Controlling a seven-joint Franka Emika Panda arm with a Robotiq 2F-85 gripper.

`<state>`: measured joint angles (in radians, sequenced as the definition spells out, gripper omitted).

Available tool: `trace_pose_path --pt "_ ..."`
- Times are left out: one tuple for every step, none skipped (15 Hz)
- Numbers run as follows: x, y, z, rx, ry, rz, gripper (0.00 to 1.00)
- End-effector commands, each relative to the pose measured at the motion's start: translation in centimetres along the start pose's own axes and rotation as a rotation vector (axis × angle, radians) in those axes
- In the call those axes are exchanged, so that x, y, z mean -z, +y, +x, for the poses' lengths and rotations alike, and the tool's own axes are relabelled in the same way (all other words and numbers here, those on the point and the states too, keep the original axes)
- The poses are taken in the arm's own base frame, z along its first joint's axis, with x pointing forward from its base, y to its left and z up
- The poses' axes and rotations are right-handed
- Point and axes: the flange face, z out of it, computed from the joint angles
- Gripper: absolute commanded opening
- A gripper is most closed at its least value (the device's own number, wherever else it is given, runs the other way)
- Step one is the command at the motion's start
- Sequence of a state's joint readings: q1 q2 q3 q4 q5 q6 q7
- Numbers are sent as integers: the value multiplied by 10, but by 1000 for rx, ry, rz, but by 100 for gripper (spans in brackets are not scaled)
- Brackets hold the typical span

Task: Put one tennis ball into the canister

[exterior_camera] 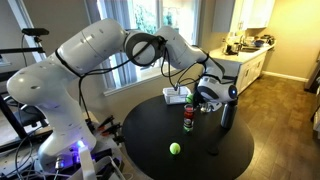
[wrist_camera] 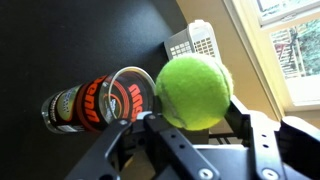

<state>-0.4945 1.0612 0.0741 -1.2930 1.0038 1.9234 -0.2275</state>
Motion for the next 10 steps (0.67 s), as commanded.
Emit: trace_pose_path --pt "17 1 -11 5 15 3 94" --pt "19 1 -11 2 19 -1 98" --pt "21 3 -11 0 22 -3 100" --pt "23 4 -12 -3 22 -6 100" --pt "23 5 -13 -4 23 -7 100" --pt "24 6 -14 -5 23 -10 100" --pt "25 8 -15 -7 23 -11 100" --pt "25 9 -16 -10 21 -12 100" --pt "26 10 -17 -13 18 -10 100" --pt "26 11 -18 -16 13 -8 100"
